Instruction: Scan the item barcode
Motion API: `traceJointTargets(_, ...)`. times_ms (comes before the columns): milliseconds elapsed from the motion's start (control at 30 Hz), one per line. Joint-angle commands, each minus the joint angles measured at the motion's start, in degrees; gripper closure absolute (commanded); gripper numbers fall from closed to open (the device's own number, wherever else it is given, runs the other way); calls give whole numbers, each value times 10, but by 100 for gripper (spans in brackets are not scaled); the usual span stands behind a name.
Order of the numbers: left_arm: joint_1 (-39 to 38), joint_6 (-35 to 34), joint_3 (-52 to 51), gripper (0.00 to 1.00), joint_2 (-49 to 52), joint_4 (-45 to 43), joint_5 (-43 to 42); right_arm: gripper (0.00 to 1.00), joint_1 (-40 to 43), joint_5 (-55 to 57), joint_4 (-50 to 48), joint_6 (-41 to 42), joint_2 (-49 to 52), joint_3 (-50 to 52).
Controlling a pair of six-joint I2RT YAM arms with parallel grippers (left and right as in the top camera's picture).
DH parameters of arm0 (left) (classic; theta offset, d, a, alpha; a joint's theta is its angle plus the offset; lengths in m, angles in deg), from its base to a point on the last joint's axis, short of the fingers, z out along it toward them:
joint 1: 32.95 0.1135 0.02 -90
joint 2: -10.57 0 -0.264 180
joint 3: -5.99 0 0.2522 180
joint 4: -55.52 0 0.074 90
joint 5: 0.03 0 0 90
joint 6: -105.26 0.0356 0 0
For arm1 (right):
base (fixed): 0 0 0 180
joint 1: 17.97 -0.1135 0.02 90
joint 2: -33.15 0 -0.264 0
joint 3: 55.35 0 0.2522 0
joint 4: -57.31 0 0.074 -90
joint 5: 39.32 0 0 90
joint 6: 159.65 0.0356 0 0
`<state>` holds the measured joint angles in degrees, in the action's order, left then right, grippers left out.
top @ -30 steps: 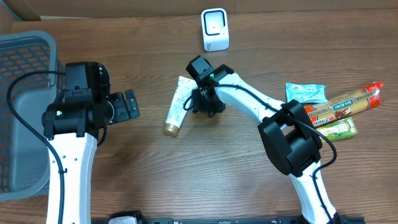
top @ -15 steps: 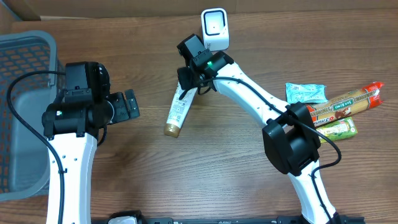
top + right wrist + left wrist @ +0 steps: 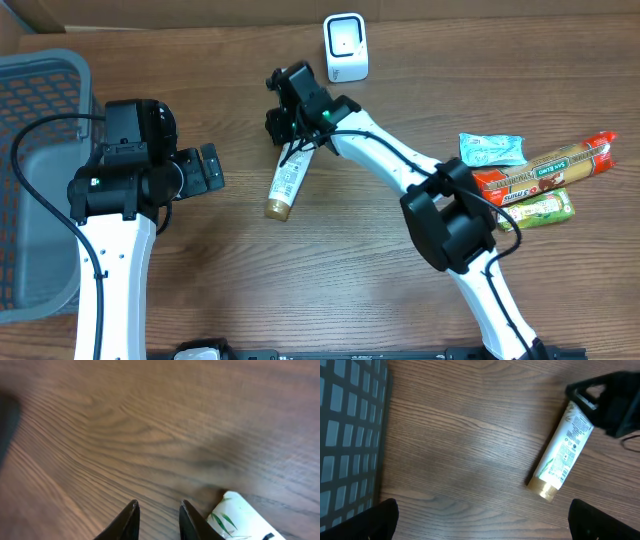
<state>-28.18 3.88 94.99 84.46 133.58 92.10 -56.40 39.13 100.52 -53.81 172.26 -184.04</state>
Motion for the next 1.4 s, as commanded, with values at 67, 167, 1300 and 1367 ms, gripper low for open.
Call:
traceJointTargets(67, 3, 11, -1, 1, -4, 0, -2, 73, -2, 17, 11, -16, 19, 3)
traceJointTargets(167, 3, 11, -1, 1, -4, 0, -2, 74, -2, 16, 13, -27, 19, 3)
traceJointTargets(1300, 3, 11, -1, 0, -4, 0, -2, 76, 40, 34, 278, -87, 13, -41)
traceJointTargets(1367, 3, 11, -1, 0, -4, 0, -2, 76, 50, 33, 319, -94, 10, -49)
